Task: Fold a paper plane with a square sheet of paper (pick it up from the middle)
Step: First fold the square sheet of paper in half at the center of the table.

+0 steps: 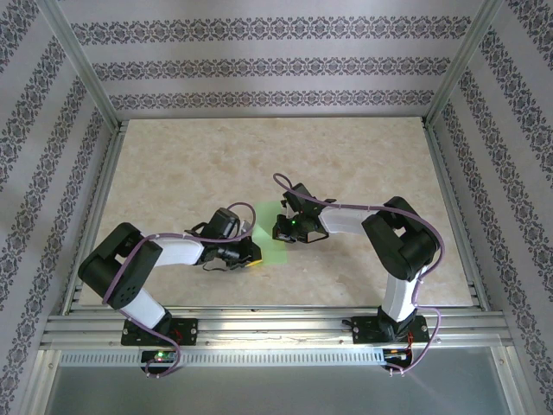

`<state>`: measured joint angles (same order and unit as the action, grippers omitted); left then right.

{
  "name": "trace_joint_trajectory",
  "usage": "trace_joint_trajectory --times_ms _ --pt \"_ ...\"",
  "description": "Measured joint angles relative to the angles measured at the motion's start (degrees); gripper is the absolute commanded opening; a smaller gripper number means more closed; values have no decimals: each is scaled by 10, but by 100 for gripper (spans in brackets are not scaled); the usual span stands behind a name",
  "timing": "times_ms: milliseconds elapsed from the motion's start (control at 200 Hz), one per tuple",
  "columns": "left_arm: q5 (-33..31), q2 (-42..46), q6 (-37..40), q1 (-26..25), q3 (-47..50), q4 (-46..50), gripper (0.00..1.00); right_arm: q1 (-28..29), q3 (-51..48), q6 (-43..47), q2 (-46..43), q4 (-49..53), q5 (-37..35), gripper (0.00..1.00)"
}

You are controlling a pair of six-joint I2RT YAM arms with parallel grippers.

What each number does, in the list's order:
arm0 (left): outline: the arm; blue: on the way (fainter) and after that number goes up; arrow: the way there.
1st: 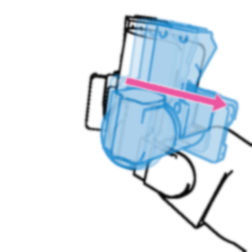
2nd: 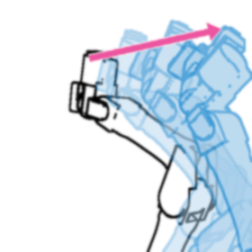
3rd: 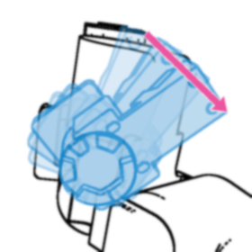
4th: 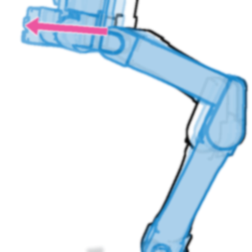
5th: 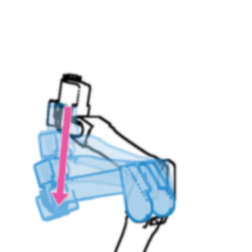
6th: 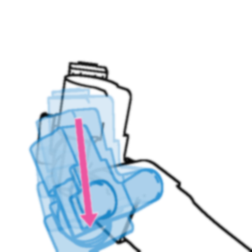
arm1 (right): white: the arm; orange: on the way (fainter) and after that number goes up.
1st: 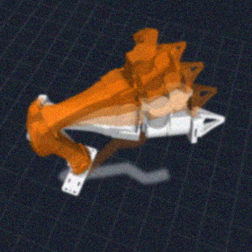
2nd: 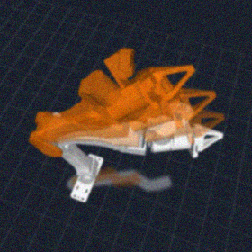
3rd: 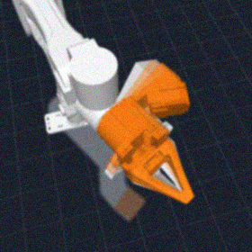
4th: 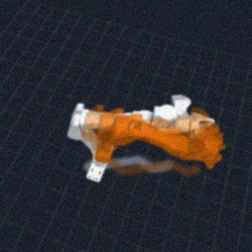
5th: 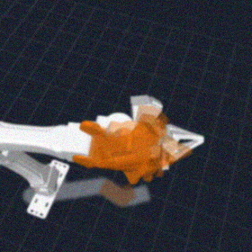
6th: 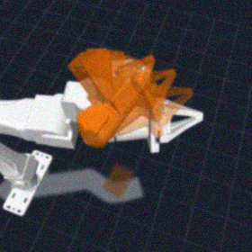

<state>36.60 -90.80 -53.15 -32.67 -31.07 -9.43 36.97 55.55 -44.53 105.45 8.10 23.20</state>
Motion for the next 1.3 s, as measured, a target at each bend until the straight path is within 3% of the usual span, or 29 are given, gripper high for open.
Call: trace_joint_trajectory --times_ms 185,430,610,794,974,1299 --pt "0 26 16 -2 21 7 13 0 0 0 0 1 0 0" --pt "-9 86 46 -12 32 97 13 0 0 8 -1 5 0 0" --pt "-44 135 60 8 -26 161 18 0 1 15 -3 12 -1 0" --pt "-19 50 63 69 -110 126 15 -1 2 16 -3 16 -1 0" --pt "-6 -36 74 72 -158 120 15 -1 2 24 -3 17 0 0" --pt "-6 -93 90 79 -170 98 15 -1 4 30 -3 23 0 0"
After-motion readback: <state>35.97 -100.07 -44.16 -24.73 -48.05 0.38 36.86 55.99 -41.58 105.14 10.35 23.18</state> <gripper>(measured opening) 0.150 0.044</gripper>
